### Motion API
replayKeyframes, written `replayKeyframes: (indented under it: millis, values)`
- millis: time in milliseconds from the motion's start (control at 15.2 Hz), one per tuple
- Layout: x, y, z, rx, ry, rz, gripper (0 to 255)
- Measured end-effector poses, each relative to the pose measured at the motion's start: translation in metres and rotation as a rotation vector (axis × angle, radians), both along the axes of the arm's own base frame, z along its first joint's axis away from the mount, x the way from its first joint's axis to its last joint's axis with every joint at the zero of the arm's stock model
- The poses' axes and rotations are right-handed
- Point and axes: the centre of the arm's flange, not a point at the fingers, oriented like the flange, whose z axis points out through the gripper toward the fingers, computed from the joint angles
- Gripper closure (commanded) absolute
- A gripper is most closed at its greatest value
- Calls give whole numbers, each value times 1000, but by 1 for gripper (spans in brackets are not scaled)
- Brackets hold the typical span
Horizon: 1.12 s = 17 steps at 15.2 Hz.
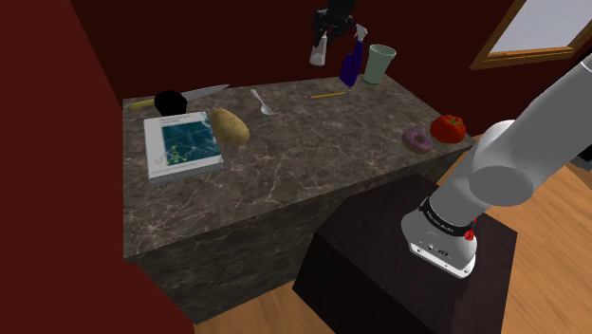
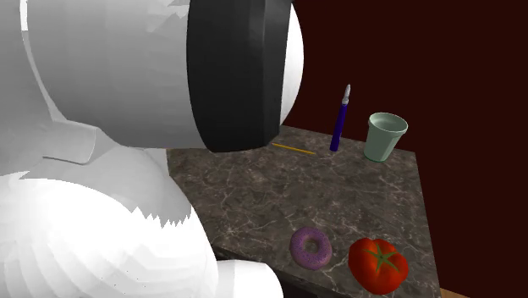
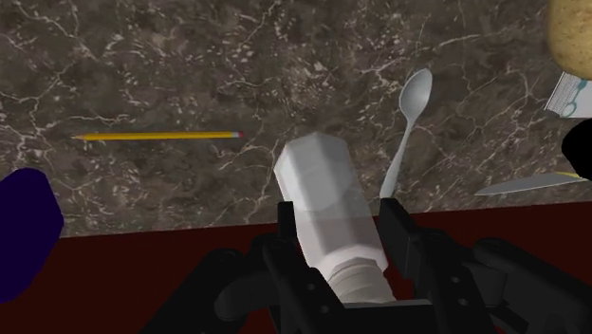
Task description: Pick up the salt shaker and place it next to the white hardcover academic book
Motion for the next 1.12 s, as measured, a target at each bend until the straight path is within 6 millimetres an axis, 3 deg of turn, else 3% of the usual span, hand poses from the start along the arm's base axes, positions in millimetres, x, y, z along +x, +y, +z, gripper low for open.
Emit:
replayKeyframes:
  millis: [1122]
  values:
    - [113, 193, -1, 0, 0, 0, 255]
